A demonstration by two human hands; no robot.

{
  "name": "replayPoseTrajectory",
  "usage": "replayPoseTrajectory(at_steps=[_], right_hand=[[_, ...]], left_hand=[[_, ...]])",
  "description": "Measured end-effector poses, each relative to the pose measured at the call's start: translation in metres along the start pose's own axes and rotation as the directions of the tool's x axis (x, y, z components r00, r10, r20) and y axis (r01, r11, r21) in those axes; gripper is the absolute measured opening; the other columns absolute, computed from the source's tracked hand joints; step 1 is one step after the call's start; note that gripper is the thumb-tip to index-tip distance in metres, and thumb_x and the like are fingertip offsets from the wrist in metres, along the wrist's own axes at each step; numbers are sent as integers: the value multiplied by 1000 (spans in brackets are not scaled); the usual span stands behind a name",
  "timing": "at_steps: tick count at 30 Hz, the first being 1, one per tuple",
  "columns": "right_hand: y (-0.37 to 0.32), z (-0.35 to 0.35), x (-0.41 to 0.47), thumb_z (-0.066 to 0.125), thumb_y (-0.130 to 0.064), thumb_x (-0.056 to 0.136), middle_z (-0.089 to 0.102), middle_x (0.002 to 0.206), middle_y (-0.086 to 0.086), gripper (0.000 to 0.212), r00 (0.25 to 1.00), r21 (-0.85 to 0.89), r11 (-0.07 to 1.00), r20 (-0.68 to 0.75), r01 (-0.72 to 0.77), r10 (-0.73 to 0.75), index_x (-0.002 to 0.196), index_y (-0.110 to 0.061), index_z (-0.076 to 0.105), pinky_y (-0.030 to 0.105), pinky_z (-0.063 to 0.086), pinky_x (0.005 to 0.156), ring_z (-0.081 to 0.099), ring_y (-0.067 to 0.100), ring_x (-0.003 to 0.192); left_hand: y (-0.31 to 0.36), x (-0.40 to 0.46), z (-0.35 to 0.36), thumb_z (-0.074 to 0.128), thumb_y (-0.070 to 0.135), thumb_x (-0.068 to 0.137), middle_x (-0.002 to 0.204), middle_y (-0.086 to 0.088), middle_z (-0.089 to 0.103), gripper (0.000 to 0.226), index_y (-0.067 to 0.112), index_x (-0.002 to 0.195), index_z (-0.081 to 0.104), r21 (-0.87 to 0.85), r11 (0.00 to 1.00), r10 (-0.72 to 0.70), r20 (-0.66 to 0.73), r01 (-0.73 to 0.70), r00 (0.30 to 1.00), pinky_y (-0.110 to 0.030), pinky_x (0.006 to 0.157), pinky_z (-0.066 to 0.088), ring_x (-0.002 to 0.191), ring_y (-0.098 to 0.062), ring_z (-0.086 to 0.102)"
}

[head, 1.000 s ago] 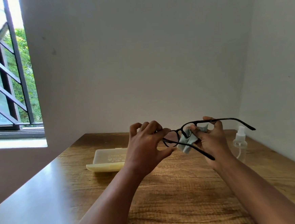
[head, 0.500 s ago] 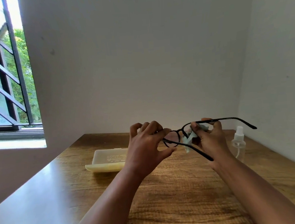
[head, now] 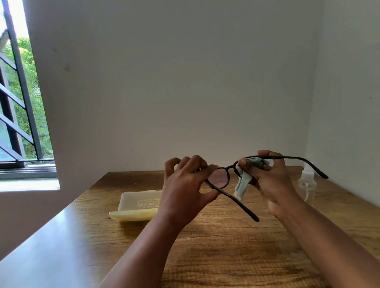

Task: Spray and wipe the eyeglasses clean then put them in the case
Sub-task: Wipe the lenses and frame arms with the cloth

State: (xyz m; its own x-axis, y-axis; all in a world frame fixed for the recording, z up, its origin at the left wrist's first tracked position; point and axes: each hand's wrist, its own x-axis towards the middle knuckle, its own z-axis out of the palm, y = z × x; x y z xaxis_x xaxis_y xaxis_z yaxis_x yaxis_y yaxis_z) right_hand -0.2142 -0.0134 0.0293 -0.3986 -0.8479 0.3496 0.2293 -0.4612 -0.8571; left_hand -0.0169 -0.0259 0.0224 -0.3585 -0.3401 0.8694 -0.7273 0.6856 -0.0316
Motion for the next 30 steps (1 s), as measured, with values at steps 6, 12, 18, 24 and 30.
replayPoseTrajectory(at_steps=[6,12,18,24,30], right_hand=[[5,-3,5,70,1,83,63,112,16,39,1000,-41,999,-8,-29,29,105,-24,51,37,58,71,70,22,92],[6,-3,5,79,4,57,63,104,18,67,995,-41,999,91,-35,39,108,-29,51,34,54,70,67,24,93],[5,-4,4,84,-13,51,66,109,21,68,999,-48,999,47,-20,22,110,-19,52,47,58,80,70,32,97],[8,-2,6,74,-21,83,64,103,13,39,998,-65,998,-57,-10,6,109,-10,47,32,57,56,72,20,80],[7,1,2,81,-18,65,65,108,15,61,999,-26,999,-10,-40,40,115,-13,47,38,58,66,72,20,83]], left_hand=[[2,0,0,53,61,74,95,10,56,51,30,109,71,20,1000,-19,7,18,1000,-36,93,28,92,-9,49],[-3,-2,-1,74,50,70,96,9,56,45,28,110,71,34,999,-16,8,15,1000,-34,93,26,93,-8,45],[-1,-1,0,80,46,67,95,8,56,48,27,110,71,26,1000,2,24,-2,1000,-34,93,26,93,-10,47],[4,0,0,56,59,75,95,11,54,47,30,108,72,10,1000,-24,27,24,999,-35,95,27,92,-10,51],[2,0,2,68,53,71,94,9,55,43,29,106,71,67,998,16,24,-17,1000,-36,94,28,93,-13,54]])
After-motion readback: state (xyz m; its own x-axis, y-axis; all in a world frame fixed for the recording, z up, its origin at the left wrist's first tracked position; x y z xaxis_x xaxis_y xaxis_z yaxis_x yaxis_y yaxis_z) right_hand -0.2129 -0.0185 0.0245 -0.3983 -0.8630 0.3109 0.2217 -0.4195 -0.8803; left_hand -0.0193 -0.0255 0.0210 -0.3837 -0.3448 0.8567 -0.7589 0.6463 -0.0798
